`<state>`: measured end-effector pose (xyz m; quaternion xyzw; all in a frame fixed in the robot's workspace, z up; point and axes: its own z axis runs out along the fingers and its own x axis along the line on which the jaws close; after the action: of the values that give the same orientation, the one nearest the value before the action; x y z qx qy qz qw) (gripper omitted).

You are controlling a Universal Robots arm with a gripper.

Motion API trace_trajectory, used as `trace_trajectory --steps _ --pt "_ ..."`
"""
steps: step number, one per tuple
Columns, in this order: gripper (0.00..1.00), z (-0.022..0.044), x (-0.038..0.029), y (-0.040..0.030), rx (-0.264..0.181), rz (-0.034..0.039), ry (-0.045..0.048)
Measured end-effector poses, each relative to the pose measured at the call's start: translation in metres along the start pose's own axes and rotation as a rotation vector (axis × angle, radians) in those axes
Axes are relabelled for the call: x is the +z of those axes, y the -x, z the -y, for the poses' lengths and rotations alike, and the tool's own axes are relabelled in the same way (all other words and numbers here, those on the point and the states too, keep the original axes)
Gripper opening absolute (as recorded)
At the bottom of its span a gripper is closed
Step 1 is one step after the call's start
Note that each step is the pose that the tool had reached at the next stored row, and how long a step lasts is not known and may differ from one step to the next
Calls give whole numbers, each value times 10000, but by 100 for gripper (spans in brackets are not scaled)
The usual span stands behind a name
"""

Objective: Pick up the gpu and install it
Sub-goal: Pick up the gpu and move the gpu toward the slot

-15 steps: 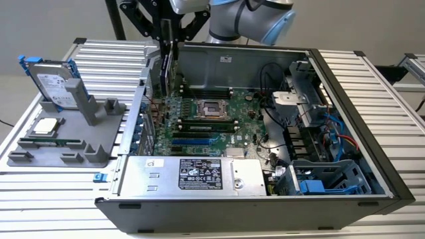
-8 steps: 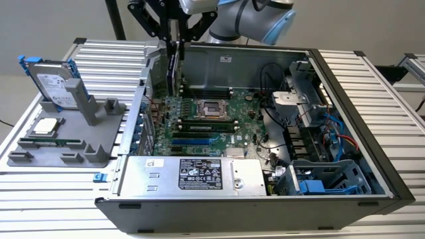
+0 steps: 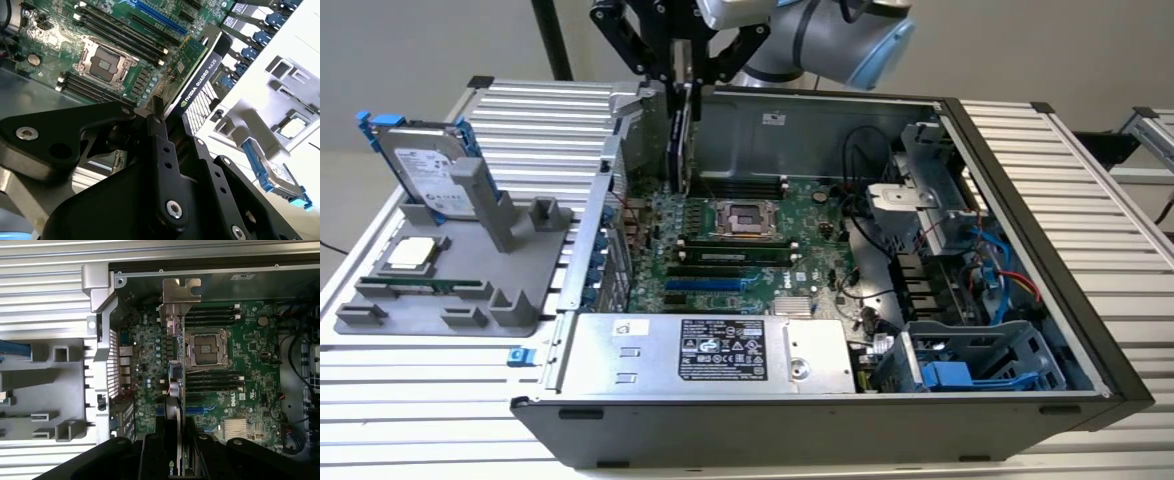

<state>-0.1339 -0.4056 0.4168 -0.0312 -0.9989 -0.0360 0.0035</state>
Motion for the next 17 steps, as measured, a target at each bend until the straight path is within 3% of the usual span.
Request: trace_trajectory --steps 17 --pt "0 -15 -1 217 0 -1 -1"
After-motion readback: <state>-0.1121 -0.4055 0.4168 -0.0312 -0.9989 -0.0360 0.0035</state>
